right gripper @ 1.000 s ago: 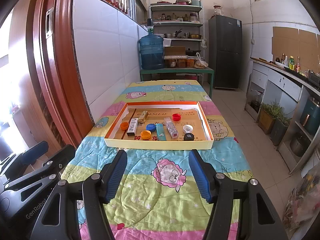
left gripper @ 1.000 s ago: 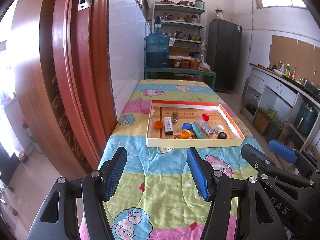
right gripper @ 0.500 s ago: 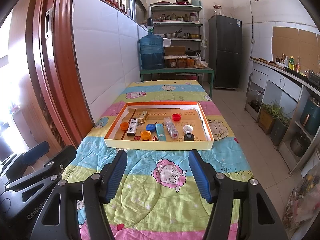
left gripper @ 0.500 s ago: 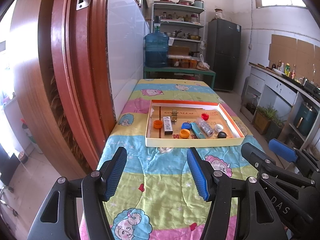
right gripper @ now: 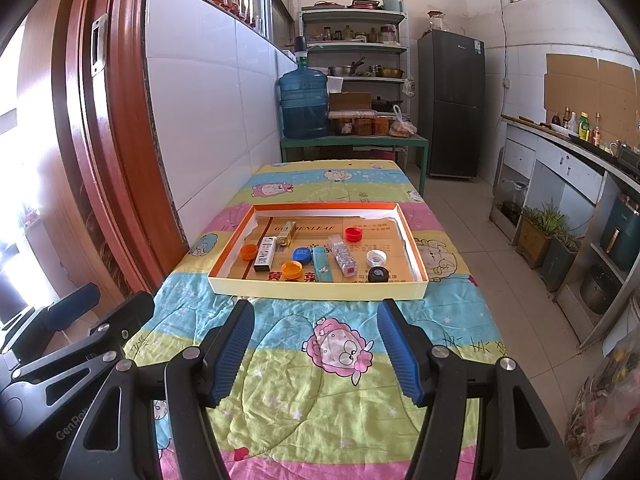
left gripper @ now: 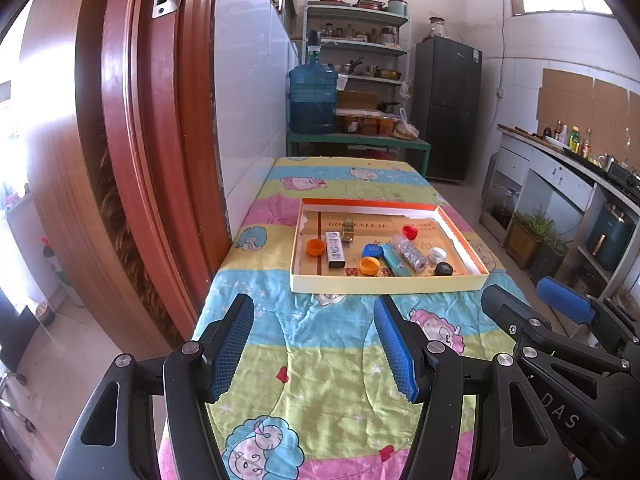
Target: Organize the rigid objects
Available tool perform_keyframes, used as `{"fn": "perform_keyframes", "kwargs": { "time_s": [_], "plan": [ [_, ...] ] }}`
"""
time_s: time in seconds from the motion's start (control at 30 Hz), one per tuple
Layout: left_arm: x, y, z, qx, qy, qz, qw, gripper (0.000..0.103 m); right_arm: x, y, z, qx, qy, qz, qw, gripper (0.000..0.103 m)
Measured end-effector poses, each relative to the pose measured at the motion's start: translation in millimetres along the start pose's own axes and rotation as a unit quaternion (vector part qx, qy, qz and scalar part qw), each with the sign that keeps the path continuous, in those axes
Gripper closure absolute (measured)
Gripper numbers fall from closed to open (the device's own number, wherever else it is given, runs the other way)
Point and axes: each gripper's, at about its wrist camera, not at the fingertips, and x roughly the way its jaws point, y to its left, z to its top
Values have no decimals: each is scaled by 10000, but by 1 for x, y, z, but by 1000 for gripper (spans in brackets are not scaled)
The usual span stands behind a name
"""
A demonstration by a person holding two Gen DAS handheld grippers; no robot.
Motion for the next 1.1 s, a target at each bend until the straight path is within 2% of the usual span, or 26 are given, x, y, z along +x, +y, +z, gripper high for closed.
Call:
{"fn": "perform_keyframes", "kwargs": {
  "time_s": [1.1],
  "plan": [
    [1, -4, -6, 12, 45, -14, 10000, 39, 1, -2, 0, 17, 36, 7, 10000, 40]
  ]
}}
